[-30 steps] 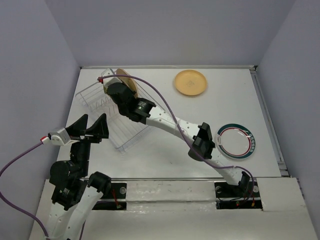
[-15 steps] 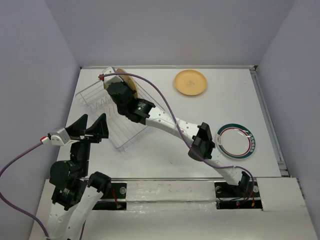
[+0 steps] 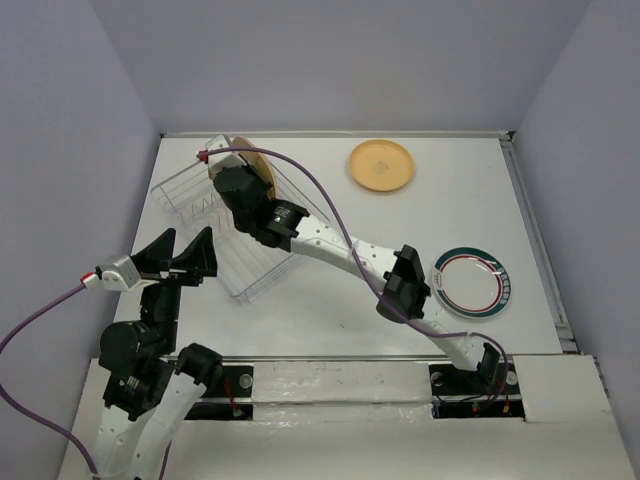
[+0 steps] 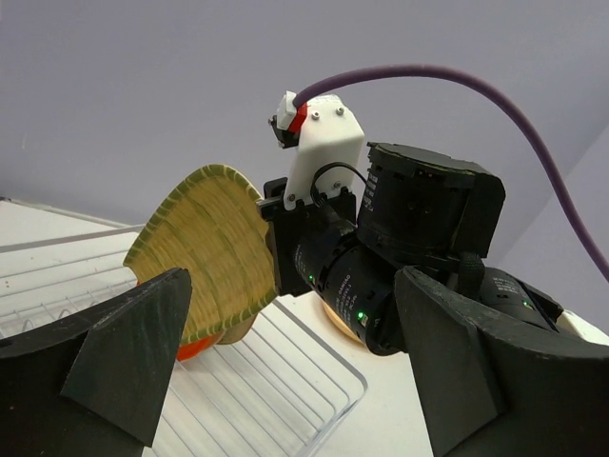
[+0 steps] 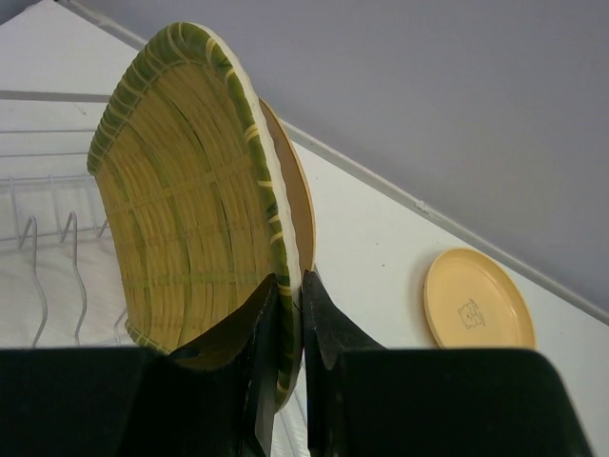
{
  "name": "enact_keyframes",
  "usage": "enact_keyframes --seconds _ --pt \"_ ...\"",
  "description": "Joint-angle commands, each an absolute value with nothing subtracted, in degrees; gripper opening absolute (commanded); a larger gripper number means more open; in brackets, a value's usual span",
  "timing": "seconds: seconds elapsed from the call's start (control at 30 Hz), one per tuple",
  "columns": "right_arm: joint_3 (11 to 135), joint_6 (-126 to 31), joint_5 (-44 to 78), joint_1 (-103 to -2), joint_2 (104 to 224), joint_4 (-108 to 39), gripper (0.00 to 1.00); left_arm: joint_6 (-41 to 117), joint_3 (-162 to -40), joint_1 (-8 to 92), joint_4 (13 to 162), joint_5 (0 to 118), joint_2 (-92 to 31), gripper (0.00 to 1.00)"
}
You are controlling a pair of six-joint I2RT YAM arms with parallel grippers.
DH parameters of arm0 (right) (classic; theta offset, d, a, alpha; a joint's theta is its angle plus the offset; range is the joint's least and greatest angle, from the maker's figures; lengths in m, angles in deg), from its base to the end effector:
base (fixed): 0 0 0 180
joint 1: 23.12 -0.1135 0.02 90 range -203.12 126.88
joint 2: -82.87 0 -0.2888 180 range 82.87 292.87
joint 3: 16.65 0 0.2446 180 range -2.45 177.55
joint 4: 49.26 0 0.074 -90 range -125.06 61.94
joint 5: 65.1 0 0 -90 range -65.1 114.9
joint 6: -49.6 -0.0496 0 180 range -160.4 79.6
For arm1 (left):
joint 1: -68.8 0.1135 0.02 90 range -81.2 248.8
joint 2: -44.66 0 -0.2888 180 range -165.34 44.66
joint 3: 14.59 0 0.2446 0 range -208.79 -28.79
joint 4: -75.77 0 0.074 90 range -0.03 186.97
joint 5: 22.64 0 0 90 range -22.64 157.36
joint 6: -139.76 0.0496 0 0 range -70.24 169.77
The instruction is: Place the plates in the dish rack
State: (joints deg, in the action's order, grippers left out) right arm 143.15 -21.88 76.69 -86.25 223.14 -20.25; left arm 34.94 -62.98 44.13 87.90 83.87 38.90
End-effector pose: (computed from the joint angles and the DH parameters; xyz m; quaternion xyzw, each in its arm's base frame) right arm 0.2950 0.4961 0.3626 -0.2352 0.7040 -0.0877 0.6644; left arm 0.0217 0.0056 0.3698 -0.0820 0.5000 -0.2232 0.8328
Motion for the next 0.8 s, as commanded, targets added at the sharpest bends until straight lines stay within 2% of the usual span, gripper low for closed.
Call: enact_keyframes --seconds 0.0,0.43,0.77 --pt "142.23 -21.77 79.39 -86.84 215.86 -27.68 0.07 35.79 -63.42 44.28 85.57 83.97 39.39 0.99" --pt "137.38 -25.29 78.51 -86.84 213.57 -27.33 0.07 35.7 -63.42 44.28 85.57 83.8 39.47 0.99" --pt "144.14 -22.83 79.65 -86.84 221.21 -27.33 0.07 35.7 -63.42 44.28 85.66 83.89 39.74 0.99"
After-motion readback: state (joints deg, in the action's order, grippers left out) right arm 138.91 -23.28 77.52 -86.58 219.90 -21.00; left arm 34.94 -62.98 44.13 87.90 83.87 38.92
